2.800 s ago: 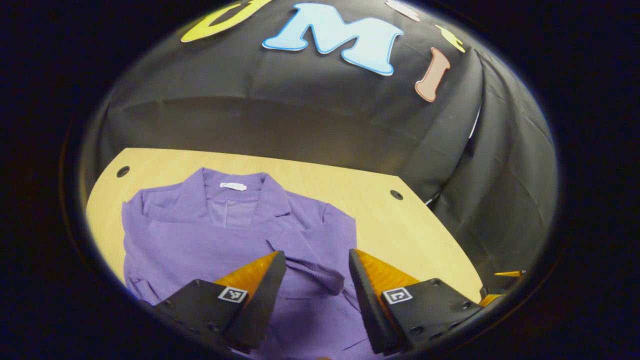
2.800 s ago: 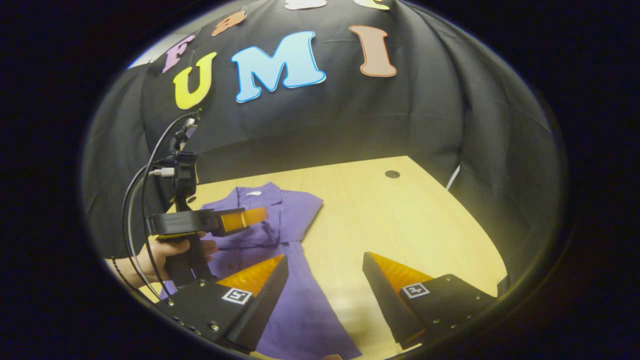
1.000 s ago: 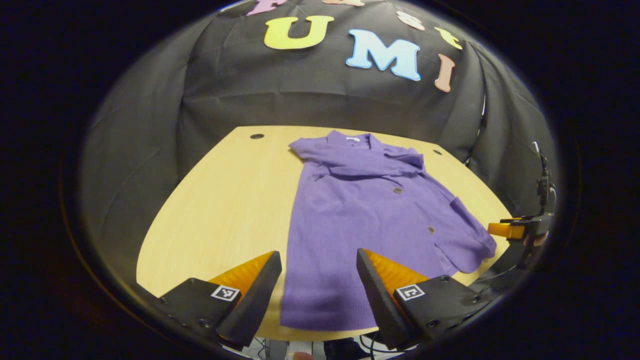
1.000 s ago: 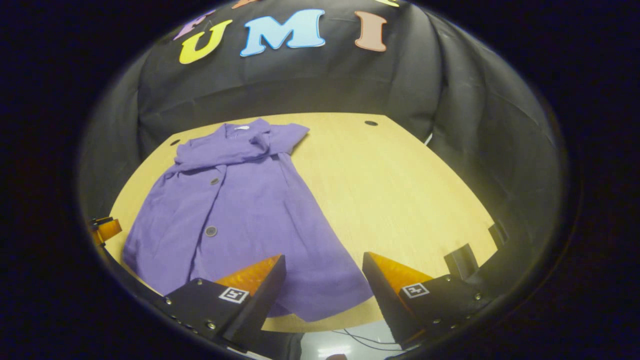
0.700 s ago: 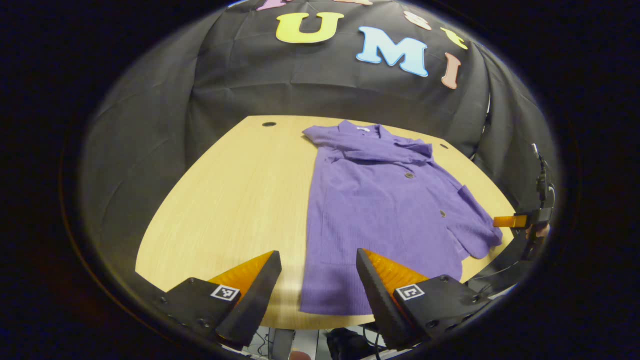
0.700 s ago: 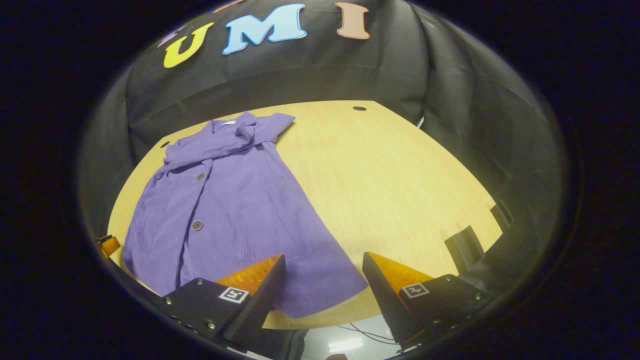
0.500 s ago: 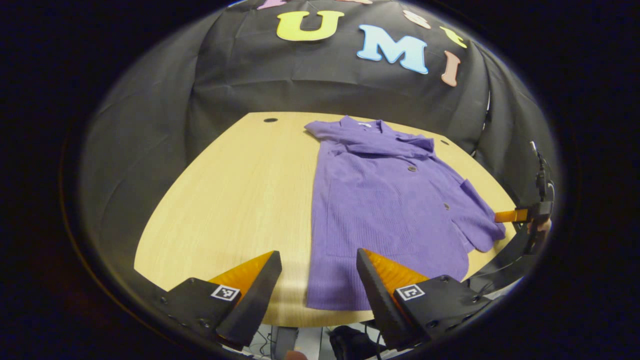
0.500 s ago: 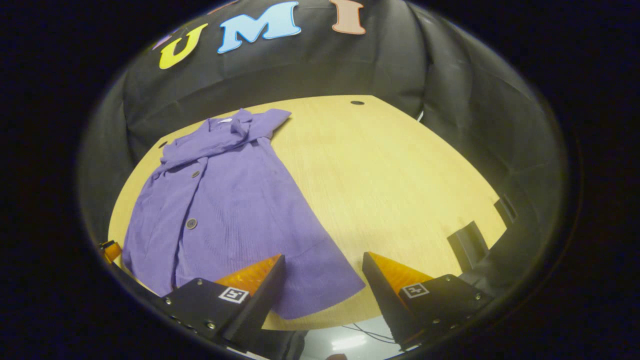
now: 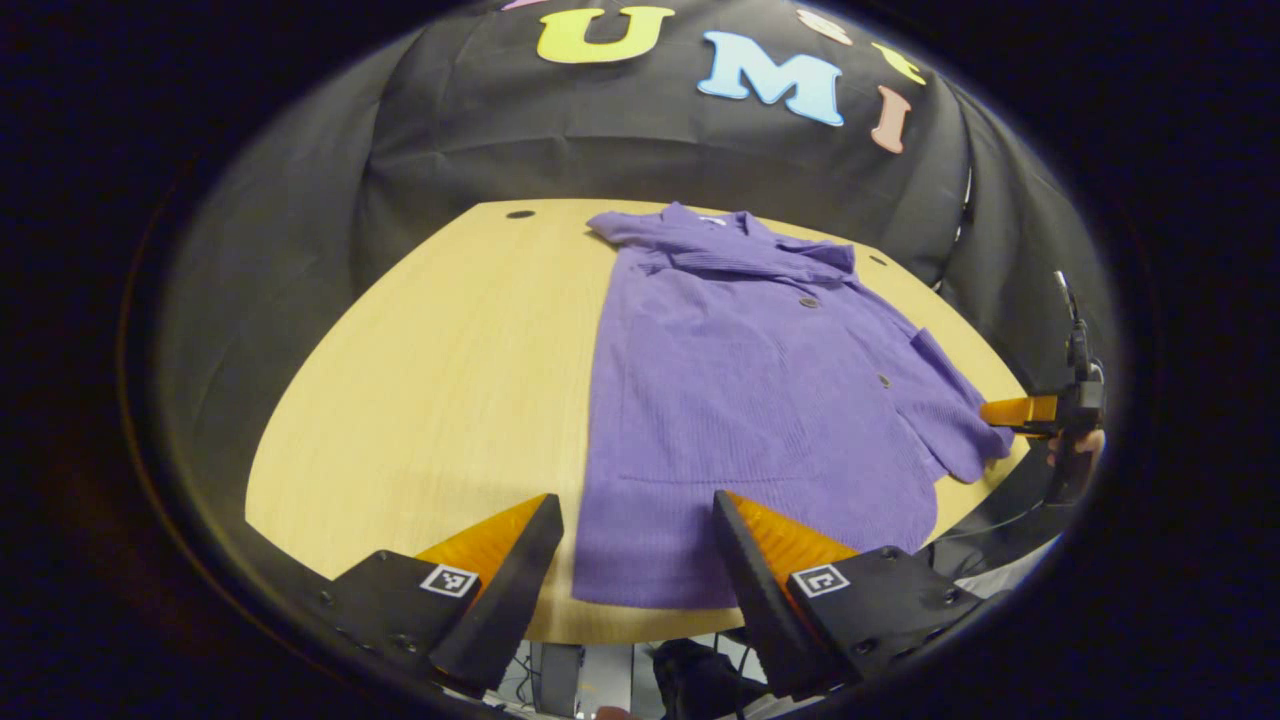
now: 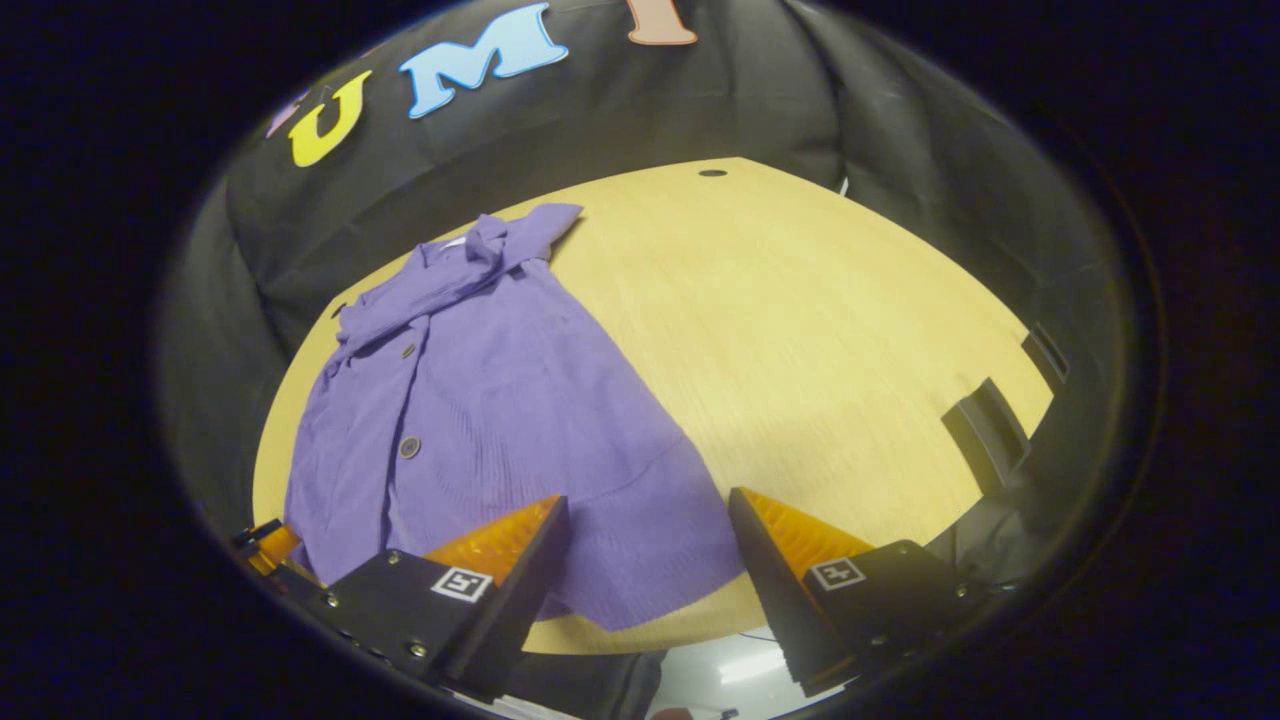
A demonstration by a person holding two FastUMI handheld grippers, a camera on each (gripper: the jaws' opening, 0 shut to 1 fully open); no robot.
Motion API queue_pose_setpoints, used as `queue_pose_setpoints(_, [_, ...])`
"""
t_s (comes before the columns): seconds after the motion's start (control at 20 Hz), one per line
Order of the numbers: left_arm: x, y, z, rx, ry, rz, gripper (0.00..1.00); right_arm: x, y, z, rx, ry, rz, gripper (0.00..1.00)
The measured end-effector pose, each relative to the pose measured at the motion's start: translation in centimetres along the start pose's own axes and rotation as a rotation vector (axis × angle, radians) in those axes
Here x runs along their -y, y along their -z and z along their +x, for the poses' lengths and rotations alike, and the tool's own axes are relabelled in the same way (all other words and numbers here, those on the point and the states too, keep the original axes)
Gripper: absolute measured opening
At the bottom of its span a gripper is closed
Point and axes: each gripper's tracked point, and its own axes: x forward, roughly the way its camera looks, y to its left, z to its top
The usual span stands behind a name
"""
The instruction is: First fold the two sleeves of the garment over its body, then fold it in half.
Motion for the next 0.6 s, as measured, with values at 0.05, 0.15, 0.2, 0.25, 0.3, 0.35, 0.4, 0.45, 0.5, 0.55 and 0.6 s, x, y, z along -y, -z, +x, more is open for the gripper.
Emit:
queue_pose_setpoints(0.05, [0.3,-0.1,0.2,-0.002,0.003,0.007,0.94,-0.5,0.2,-0.1,-0.005,-0.006,-0.009,1.0])
queue_pose_setpoints(0.15, [0.9,-0.1,0.8,-0.012,0.003,0.024,0.94,-1.5,0.6,0.0,-0.015,-0.012,-0.037,0.99])
queue_pose_setpoints(0.2, [1.0,0.0,0.9,-0.02,0.0,0.042,0.94,-1.6,0.8,0.1,-0.023,0.0,-0.064,0.99])
queue_pose_setpoints(0.25, [1.0,0.1,1.0,-0.025,-0.01,0.061,0.94,-1.7,1.0,0.2,-0.027,0.016,-0.094,1.0])
queue_pose_setpoints(0.3, [0.9,0.2,1.0,-0.029,-0.019,0.083,0.84,-1.7,1.0,0.2,-0.033,0.028,-0.121,1.0])
queue_pose_setpoints(0.35, [0.7,0.3,1.1,-0.033,-0.027,0.112,0.75,-1.8,1.0,0.3,-0.033,0.036,-0.139,0.98])
queue_pose_setpoints(0.4, [0.7,0.5,1.0,-0.036,-0.025,0.125,0.65,-1.8,1.1,0.3,-0.038,0.043,-0.148,0.94])
queue_pose_setpoints(0.45, [0.8,0.3,1.0,-0.043,-0.019,0.135,0.62,-2.0,0.9,0.4,-0.039,0.048,-0.14,0.9])
queue_pose_setpoints(0.5, [0.8,0.6,1.0,-0.05,-0.013,0.144,0.63,-1.7,1.0,0.5,-0.04,0.065,-0.132,0.8])
queue_pose_setpoints(0.55, [0.6,0.3,1.0,-0.045,-0.009,0.144,0.62,-1.8,1.0,0.5,-0.045,0.072,-0.134,0.67])
queue_pose_setpoints(0.6, [0.4,0.3,1.1,-0.042,-0.035,0.098,0.43,-2.0,1.0,0.5,-0.049,0.077,-0.142,0.65])
